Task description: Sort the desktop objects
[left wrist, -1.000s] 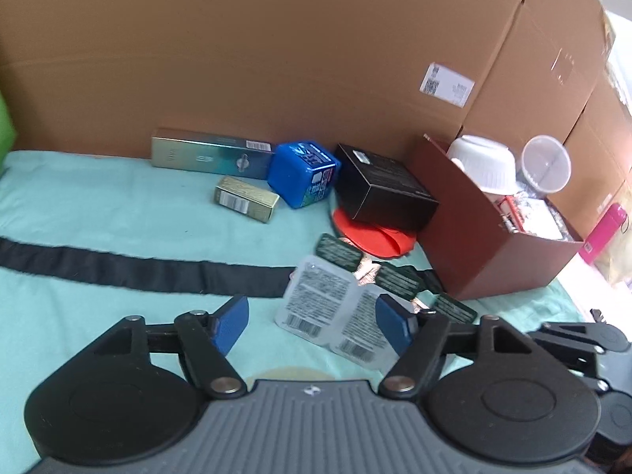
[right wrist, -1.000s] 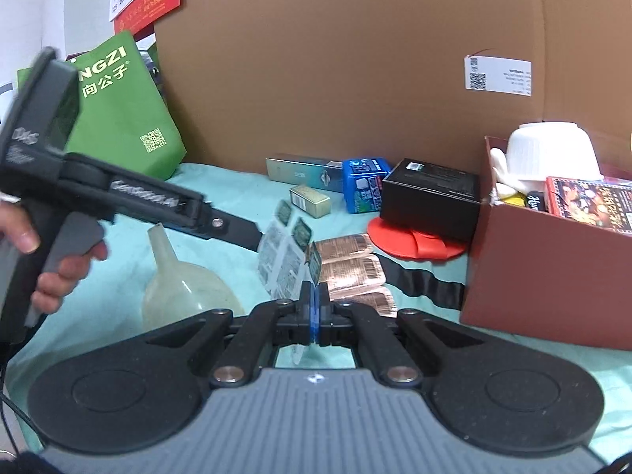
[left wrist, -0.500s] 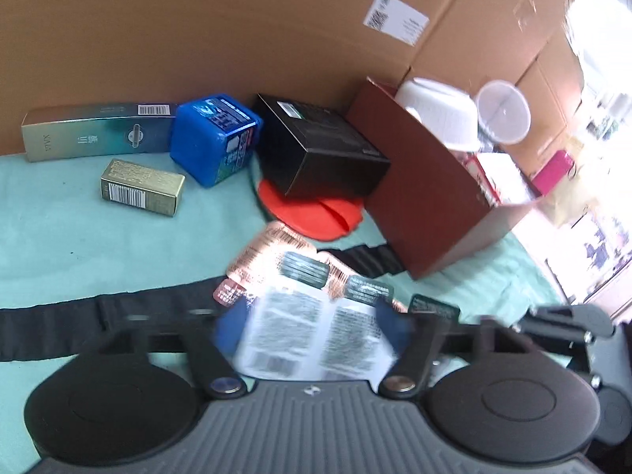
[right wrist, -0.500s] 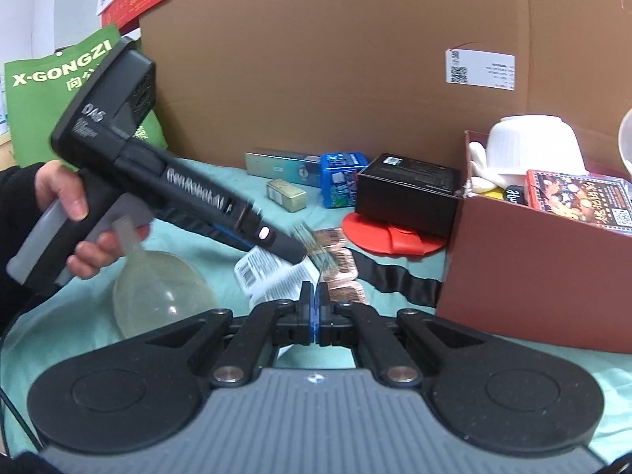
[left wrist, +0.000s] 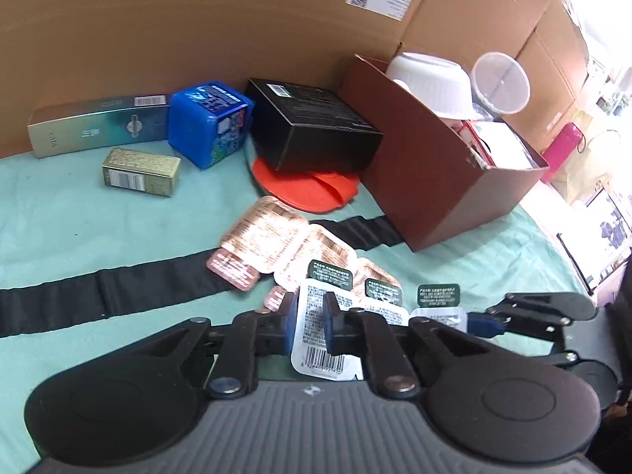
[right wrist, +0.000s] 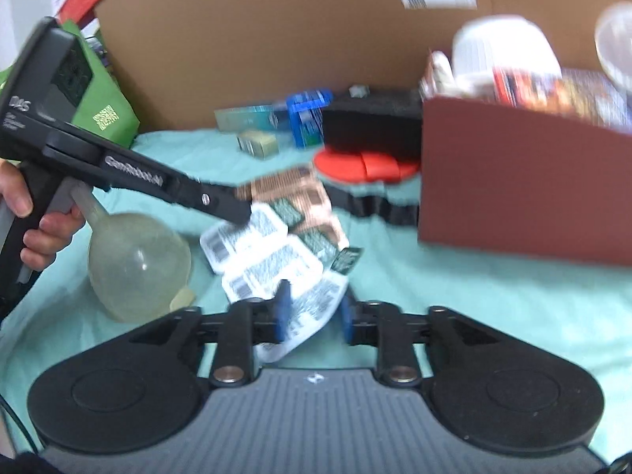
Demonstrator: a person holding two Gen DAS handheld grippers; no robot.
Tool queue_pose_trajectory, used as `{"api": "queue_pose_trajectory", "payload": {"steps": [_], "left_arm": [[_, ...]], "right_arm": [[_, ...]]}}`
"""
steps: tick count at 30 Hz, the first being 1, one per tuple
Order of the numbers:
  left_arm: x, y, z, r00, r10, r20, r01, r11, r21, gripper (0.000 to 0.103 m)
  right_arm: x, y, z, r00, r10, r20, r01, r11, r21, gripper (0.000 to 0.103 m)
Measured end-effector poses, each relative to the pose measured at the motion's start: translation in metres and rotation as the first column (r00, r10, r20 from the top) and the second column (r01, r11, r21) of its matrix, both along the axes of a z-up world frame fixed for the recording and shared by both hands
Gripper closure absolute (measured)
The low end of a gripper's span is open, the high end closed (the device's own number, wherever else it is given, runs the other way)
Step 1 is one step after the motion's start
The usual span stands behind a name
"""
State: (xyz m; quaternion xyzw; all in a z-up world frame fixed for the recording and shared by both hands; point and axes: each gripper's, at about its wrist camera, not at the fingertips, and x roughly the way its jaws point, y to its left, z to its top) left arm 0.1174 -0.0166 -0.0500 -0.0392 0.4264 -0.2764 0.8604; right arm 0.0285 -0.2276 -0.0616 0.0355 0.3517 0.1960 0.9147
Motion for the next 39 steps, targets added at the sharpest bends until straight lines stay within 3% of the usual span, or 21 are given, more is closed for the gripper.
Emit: {"api": "queue_pose_trajectory", "payload": {"steps": [2, 7, 9, 10, 12, 14, 15, 22, 31, 39], "left_arm": [[0.0, -0.004, -0.002, 0.999, -0.025, -0.026, 0.026, 1.0, 0.014, 0.074], [-0.008, -0.012, -0.006, 0.994, -0.082, -0.069, 0.086, 0.995, 0.056, 0.067], [-0.012, -0.016, -0.004, 0.994, -0.08, -0.072, 0.085, 0.994, 0.07, 0.071], [-0.015, -0.019, -0.003, 0.995, -0.081, -0.062, 0.086, 0.993, 0.086, 0.083], [-0.023, -0.022, 0.004, 0.995, -0.091, -0.035, 0.094, 0.991, 0.097, 0.092], [-0.032, -0.024, 0.014, 0.993, -0.116, -0.021, 0.118, 0.991, 0.058, 0.103], [-0.037, -0.026, 0.02, 0.991, -0.13, -0.015, 0.131, 0.991, 0.032, 0.103], [-0.057, -0.049, 0.054, 0.989, -0.126, 0.077, 0.123, 0.991, 0.048, 0.103], [-0.047, -0.103, 0.116, 0.965, -0.063, 0.254, 0.08, 0.995, -0.058, 0.103], [-0.006, -0.166, 0.125, 0.963, -0.056, 0.263, 0.098, 0.984, -0.148, 0.103]], "right_arm": [[-0.002, -0.005, 0.0, 1.0, -0.011, -0.012, 0.012, 0.999, 0.034, 0.076], [-0.005, -0.005, 0.002, 1.0, -0.003, -0.017, 0.003, 1.0, 0.026, 0.082], [-0.006, -0.005, 0.002, 1.0, -0.007, -0.006, 0.007, 1.0, 0.016, 0.091], [-0.006, -0.005, 0.003, 1.0, -0.004, 0.004, 0.004, 1.0, 0.016, 0.098], [-0.008, -0.006, 0.007, 1.0, -0.007, 0.024, 0.006, 1.0, 0.018, 0.099], [-0.01, -0.01, 0.011, 0.999, -0.005, 0.04, 0.004, 1.0, 0.023, 0.101], [-0.011, -0.012, 0.013, 0.999, -0.003, 0.049, 0.001, 1.0, 0.027, 0.102], [-0.029, -0.033, 0.048, 0.986, -0.015, 0.168, 0.01, 0.999, 0.032, 0.103], [-0.023, -0.095, 0.111, 0.935, -0.118, 0.335, 0.107, 0.993, 0.051, 0.103], [0.009, -0.158, 0.128, 0.904, -0.208, 0.373, 0.201, 0.978, 0.058, 0.103]]}}
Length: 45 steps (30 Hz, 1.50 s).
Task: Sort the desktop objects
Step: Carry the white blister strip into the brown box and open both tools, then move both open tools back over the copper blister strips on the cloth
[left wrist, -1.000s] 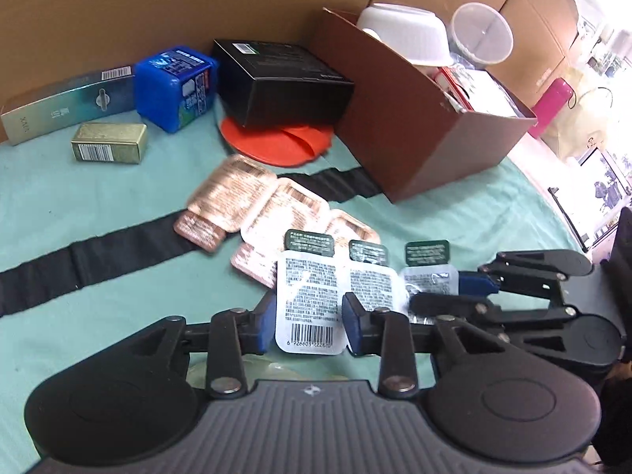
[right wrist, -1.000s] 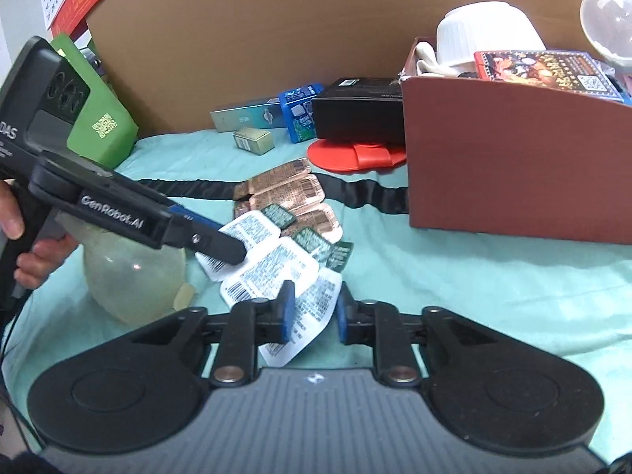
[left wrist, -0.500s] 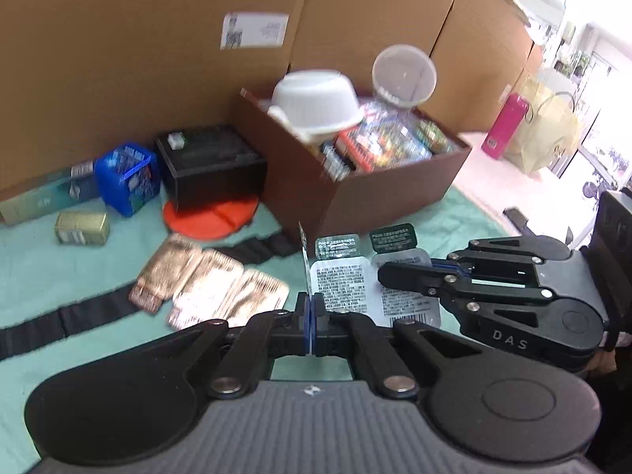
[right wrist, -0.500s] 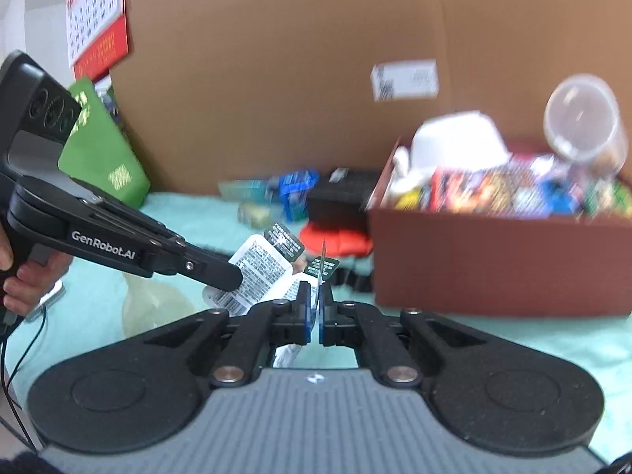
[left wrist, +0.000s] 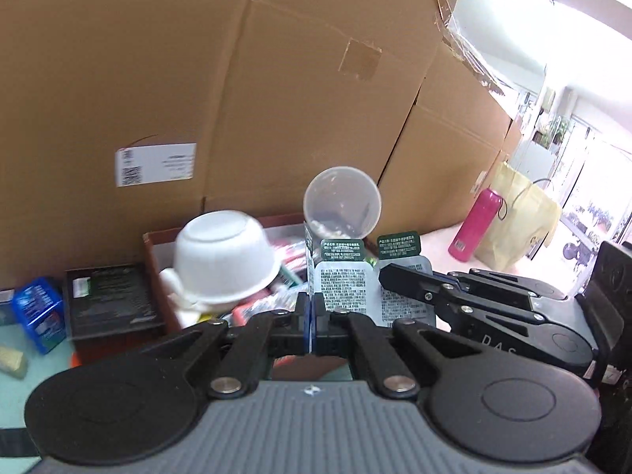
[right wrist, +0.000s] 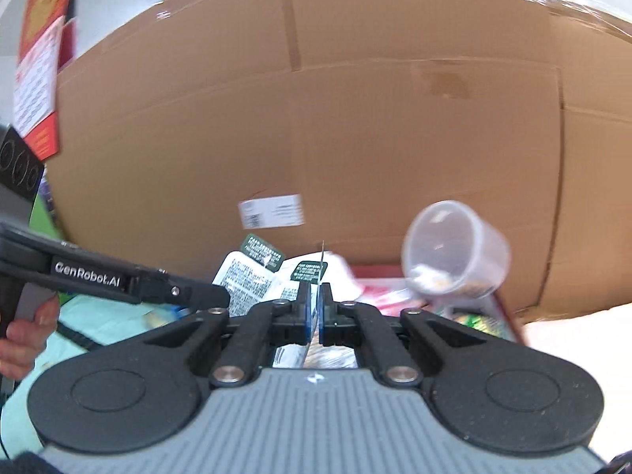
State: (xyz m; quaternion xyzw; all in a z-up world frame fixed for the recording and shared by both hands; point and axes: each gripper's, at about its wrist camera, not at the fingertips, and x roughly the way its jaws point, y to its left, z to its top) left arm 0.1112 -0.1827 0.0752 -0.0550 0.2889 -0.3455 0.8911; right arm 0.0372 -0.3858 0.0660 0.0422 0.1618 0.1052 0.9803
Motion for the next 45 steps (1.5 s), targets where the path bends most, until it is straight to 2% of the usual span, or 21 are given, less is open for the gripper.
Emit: {"api": "queue_pose_trajectory", "payload": {"steps": [4, 9, 12, 18, 20, 21, 23, 25, 27, 28, 29, 31, 32, 35, 41, 45], "left_arm": [[0.026, -0.025, -0.003, 1.0, 0.01, 0.005, -0.01, 1.0, -0.018, 0.103], [0.053, -0.043, -0.02, 0.999, 0.022, -0.04, -0.022, 1.0, -0.018, 0.103], [0.059, -0.047, -0.028, 0.999, 0.045, -0.017, -0.045, 0.999, -0.001, 0.103], [0.068, -0.046, -0.038, 0.997, 0.067, -0.035, -0.066, 0.998, 0.006, 0.101], [0.068, -0.046, -0.039, 0.998, 0.06, -0.036, -0.06, 0.998, 0.005, 0.094], [0.068, -0.046, -0.039, 0.998, 0.059, -0.038, -0.059, 0.998, 0.007, 0.089], [0.065, -0.045, -0.038, 0.998, 0.057, -0.033, -0.056, 0.998, 0.01, 0.064], [0.061, -0.045, -0.036, 0.998, 0.056, -0.014, -0.056, 0.998, 0.012, 0.057], [0.057, -0.045, -0.032, 0.999, 0.051, -0.003, -0.051, 0.999, 0.014, 0.043], [0.054, -0.045, -0.031, 0.999, 0.046, 0.0, -0.046, 0.999, 0.014, 0.029], [0.05, -0.045, -0.03, 0.999, 0.034, 0.006, -0.034, 0.999, 0.015, 0.019], [0.042, -0.045, -0.028, 1.0, 0.014, 0.024, -0.014, 1.0, 0.018, 0.012], [0.038, -0.045, -0.027, 0.999, 0.011, 0.032, -0.011, 1.0, 0.022, 0.007], [0.028, -0.046, -0.025, 0.999, 0.016, 0.035, -0.017, 0.999, 0.045, 0.003], [0.009, -0.052, -0.029, 0.999, 0.019, 0.043, -0.025, 0.99, 0.141, 0.002], [-0.002, -0.043, -0.03, 0.998, 0.047, 0.043, -0.053, 0.989, 0.141, 0.002]], "right_arm": [[0.023, -0.021, -0.002, 0.999, -0.035, -0.006, 0.034, 0.999, -0.022, 0.103], [0.056, -0.043, -0.02, 0.996, -0.065, -0.057, 0.061, 0.996, -0.071, 0.101], [0.067, -0.048, -0.036, 0.991, -0.109, -0.083, 0.099, 0.988, -0.119, 0.088], [0.062, -0.051, -0.054, 0.984, -0.157, -0.081, 0.142, 0.976, -0.163, 0.078], [0.059, -0.05, -0.055, 0.982, -0.176, -0.071, 0.161, 0.97, -0.18, 0.062], [0.058, -0.047, -0.056, 0.981, -0.186, -0.059, 0.172, 0.966, -0.194, 0.059], [0.057, -0.043, -0.055, 0.98, -0.198, -0.037, 0.185, 0.959, -0.216, 0.053], [0.053, -0.041, -0.054, 0.978, -0.206, -0.024, 0.195, 0.954, -0.229, 0.049], [0.046, -0.042, -0.051, 0.977, -0.213, -0.025, 0.202, 0.953, -0.226, 0.041], [0.043, -0.043, -0.05, 0.976, -0.215, -0.027, 0.203, 0.953, -0.223, 0.031], [0.042, -0.041, -0.05, 0.976, -0.215, -0.026, 0.203, 0.953, -0.223, 0.017], [0.039, -0.037, -0.05, 0.975, -0.224, -0.006, 0.217, 0.948, -0.234, 0.006], [0.036, -0.037, -0.049, 0.972, -0.234, 0.004, 0.228, 0.943, -0.243, 0.005], [0.036, -0.032, -0.049, 0.965, -0.263, -0.002, 0.254, 0.933, -0.253, 0.004], [0.022, -0.018, -0.047, 0.969, -0.244, -0.018, 0.234, 0.944, -0.233, 0.004], [0.013, -0.005, -0.046, 0.97, -0.241, -0.02, 0.228, 0.938, -0.262, 0.004]]}}
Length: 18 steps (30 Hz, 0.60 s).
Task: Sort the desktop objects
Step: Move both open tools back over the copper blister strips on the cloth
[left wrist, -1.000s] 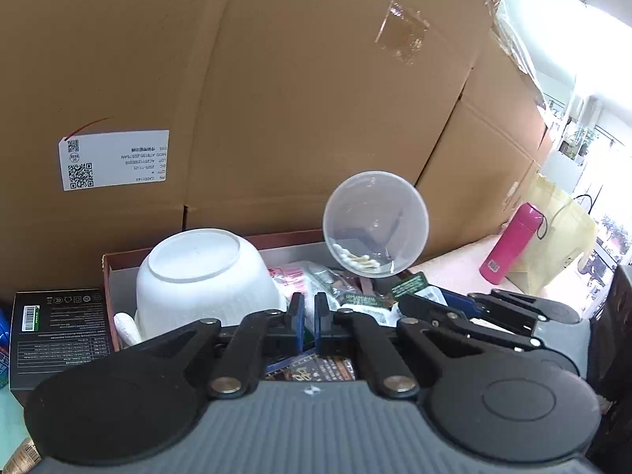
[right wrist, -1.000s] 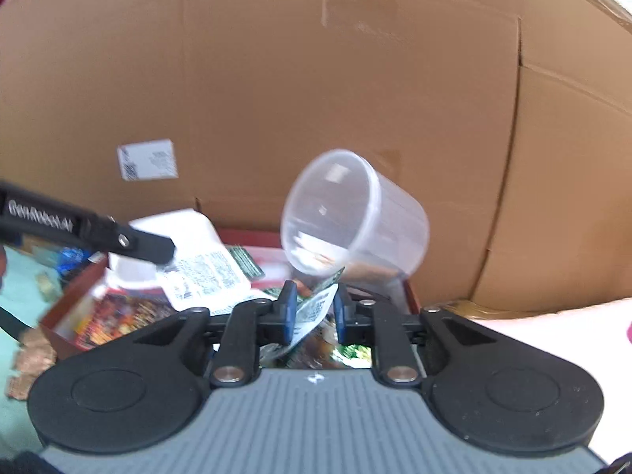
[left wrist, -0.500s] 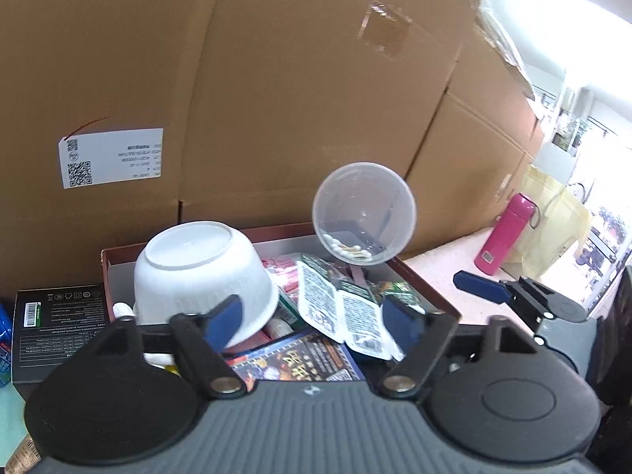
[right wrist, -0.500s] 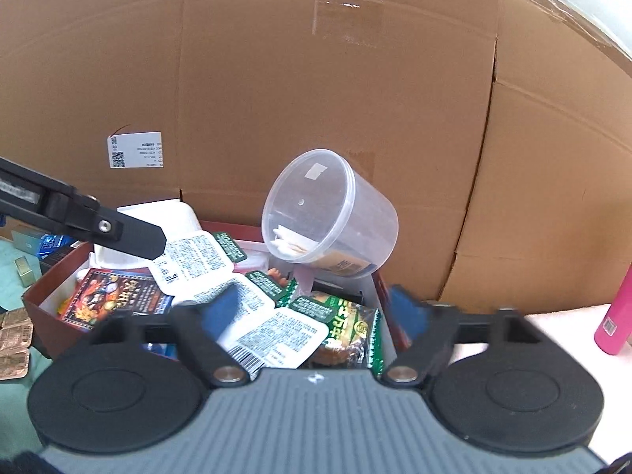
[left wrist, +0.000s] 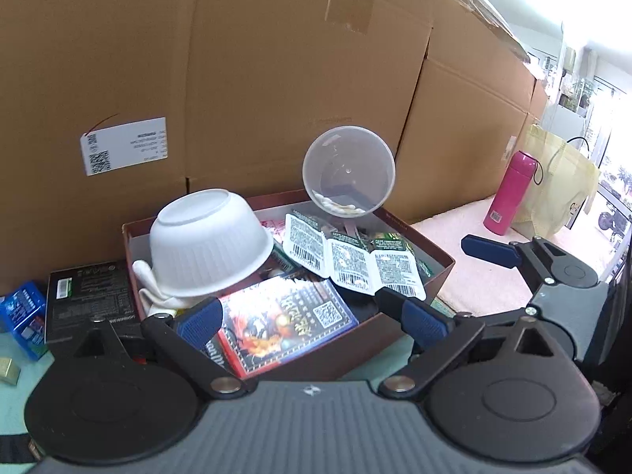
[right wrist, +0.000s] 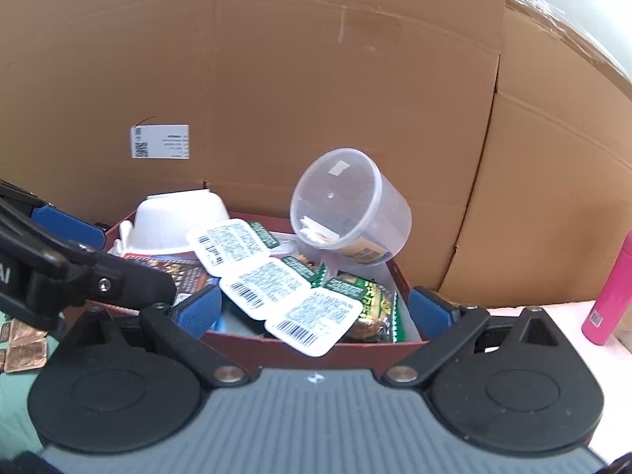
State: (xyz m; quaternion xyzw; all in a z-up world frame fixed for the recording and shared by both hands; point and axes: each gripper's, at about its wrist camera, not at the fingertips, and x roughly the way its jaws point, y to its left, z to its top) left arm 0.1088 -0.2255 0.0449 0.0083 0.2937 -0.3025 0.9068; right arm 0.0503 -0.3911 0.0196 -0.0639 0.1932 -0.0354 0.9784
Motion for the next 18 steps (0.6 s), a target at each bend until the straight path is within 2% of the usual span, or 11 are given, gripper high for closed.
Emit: {"api": "queue_pose_trajectory", "payload": {"steps": [11, 18], "left_arm": [[-0.043, 0.031, 0.006, 0.999, 0.045, 0.025, -0.045, 0.999, -0.005, 0.002], [-0.083, 0.075, -0.004, 0.991, 0.114, 0.068, -0.112, 0.993, -0.034, 0.002]], "right_arm": [[-0.034, 0.028, 0.008, 0.999, 0.037, 0.001, -0.037, 0.999, 0.034, 0.004], [-0.055, 0.064, 0.006, 0.994, 0.109, -0.027, -0.108, 0.993, 0.053, 0.004]]}}
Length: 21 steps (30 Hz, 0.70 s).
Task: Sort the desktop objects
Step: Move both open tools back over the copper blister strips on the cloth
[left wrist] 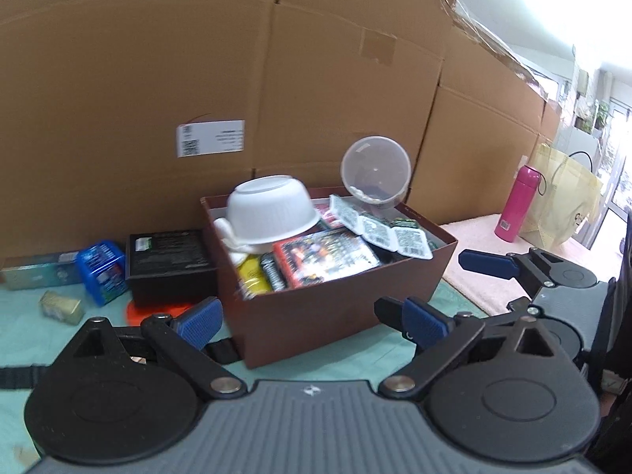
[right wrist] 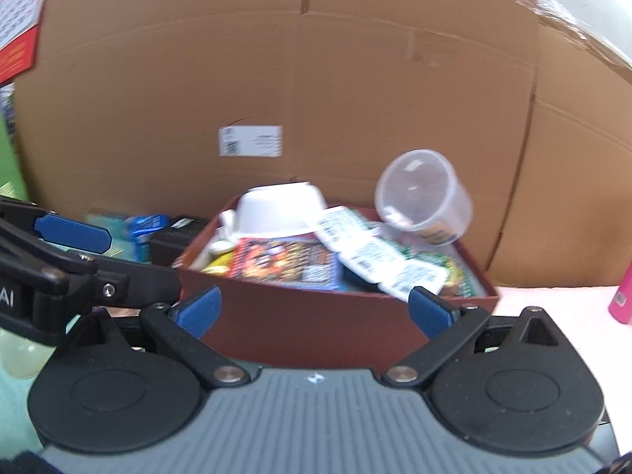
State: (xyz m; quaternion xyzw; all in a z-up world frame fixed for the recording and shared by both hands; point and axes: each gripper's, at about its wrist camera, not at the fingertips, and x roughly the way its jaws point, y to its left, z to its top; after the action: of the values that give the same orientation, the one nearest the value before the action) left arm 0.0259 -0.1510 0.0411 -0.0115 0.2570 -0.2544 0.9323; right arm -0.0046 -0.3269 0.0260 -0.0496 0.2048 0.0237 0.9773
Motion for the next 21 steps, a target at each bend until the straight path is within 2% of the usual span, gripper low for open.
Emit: {"api": "queue_pose_trajectory", "payload": {"steps": [8, 15, 18, 21], "left_arm": [[-0.021, 0.065, -0.024, 0.992, 0.101, -0.074, -0.106, 0.992, -0.069, 0.002], [-0.017, 0.104, -0.053, 0.974, 0.165, -0.155, -0.18, 0.979, -0.094, 0.003], [-0.008, 0.11, -0.067, 0.963, 0.189, -0.192, -0.206, 0.976, -0.073, 0.005], [-0.003, 0.113, -0.076, 0.969, 0.178, -0.17, -0.192, 0.979, -0.065, 0.008]], "right_arm": [[-0.013, 0.054, -0.022, 0.989, 0.143, -0.034, -0.141, 0.988, 0.067, 0.004], [-0.008, 0.095, -0.051, 0.972, 0.215, -0.099, -0.213, 0.977, 0.03, 0.004], [-0.002, 0.102, -0.065, 0.962, 0.229, -0.148, -0.223, 0.973, 0.054, 0.005], [0.003, 0.107, -0.073, 0.955, 0.242, -0.174, -0.232, 0.97, 0.076, 0.006]]}}
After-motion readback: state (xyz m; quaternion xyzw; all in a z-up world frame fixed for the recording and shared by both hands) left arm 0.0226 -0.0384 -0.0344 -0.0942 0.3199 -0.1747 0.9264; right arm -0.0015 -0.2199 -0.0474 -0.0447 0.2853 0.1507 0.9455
